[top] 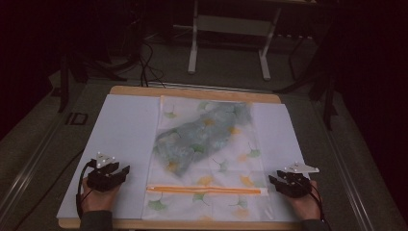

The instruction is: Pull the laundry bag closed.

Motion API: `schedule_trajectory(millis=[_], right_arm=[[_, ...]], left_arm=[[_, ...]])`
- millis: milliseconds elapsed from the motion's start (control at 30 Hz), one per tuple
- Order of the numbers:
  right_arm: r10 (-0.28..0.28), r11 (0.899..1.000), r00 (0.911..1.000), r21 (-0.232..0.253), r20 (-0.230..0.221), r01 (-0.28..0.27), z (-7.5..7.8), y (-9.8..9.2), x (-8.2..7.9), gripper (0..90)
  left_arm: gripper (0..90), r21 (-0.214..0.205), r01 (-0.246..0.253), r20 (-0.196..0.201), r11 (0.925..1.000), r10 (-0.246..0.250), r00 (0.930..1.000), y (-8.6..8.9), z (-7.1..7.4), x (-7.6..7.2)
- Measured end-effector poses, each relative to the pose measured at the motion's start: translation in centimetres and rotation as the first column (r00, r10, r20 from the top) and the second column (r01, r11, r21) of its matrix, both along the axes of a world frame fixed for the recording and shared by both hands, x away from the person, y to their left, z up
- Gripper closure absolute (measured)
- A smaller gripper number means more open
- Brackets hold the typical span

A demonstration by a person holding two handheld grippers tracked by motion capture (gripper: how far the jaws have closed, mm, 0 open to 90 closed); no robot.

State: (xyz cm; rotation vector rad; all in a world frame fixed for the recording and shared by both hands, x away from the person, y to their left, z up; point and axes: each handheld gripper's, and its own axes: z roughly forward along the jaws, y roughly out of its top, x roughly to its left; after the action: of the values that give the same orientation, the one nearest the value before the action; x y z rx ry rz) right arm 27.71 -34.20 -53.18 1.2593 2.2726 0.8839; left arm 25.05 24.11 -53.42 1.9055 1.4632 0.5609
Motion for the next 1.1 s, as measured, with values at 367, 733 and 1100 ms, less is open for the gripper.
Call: schedule_trajectory(millis=[367, 733, 1100], right_arm=[[0.019, 1.000, 0.9997, -0.002, 0.015, -0.019, 0.3, 0.5, -0.1, 56.8], [0.071, 0.997, 0.9974, 0.003, 0.015, -0.071, 0.9, 1.6, -0.2, 52.8], [0.115, 0.993, 0.9931, 0.015, 0.026, -0.115, 1.2, 2.9, -0.5, 55.1]], left_arm=[[52.4, -0.027, 0.058, -0.012, 0.9980, -0.058, 0.9982, -0.3, 0.0, -0.1], [51.1, -0.030, 0.090, -0.018, 0.9955, -0.090, 0.9957, -0.6, 0.0, -0.1], [54.0, -0.004, 0.132, -0.026, 0.9913, -0.132, 0.9909, -1.1, 0.4, -0.2]])
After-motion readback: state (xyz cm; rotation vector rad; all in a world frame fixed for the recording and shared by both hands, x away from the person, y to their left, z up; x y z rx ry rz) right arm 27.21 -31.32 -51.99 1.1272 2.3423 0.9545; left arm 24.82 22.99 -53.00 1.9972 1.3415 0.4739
